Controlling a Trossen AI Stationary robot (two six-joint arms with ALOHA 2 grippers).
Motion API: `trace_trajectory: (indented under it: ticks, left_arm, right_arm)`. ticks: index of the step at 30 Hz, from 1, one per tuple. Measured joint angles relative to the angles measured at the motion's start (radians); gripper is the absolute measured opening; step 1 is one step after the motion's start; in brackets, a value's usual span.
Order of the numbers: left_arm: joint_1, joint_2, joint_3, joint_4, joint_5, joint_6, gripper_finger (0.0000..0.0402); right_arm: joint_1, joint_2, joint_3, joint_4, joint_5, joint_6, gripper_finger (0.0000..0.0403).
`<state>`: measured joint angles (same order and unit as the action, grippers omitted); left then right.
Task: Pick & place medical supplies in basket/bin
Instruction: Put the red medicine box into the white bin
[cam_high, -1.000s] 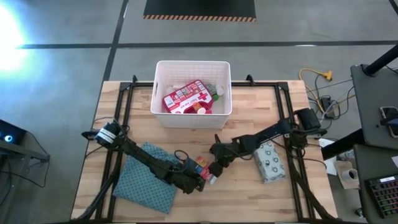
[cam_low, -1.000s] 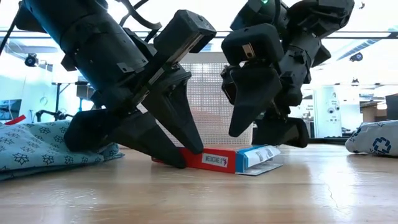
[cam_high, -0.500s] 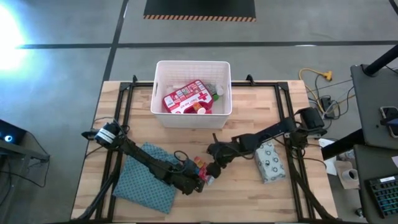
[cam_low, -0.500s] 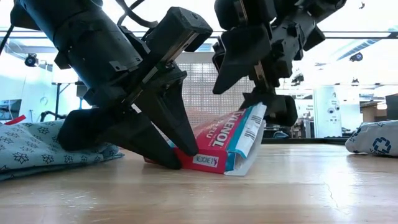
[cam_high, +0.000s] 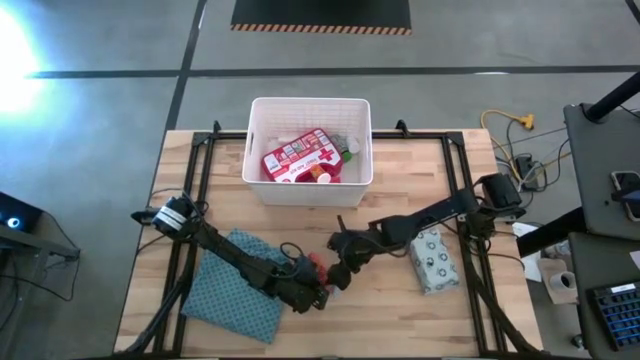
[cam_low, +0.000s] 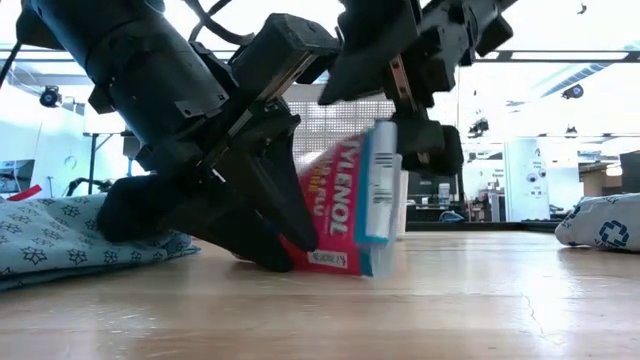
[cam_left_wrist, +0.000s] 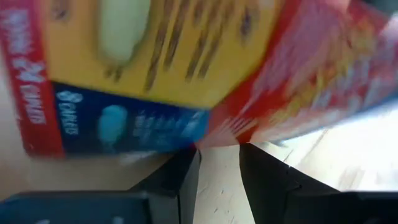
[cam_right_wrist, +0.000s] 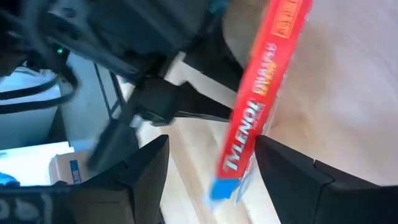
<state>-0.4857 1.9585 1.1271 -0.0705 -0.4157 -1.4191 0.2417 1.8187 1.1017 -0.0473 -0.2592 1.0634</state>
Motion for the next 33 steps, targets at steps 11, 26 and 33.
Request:
trace_trajectory:
  ticks: [11, 26, 33]
  left_arm:
    - [0.003, 0.001, 0.000, 0.002, -0.014, 0.012, 0.0102]
    - [0.003, 0.001, -0.002, -0.001, -0.009, 0.033, 0.0102]
    - [0.002, 0.001, -0.002, 0.000, -0.008, 0.035, 0.0102]
  right_arm:
    - [0.002, 0.005, 0.031, -0.181, 0.066, -0.041, 0.0230]
    - [0.032, 0.005, 0.060, -0.166, 0.103, 0.008, 0.0230]
    - [0.057, 0.006, 0.091, -0.138, 0.110, 0.029, 0.0230]
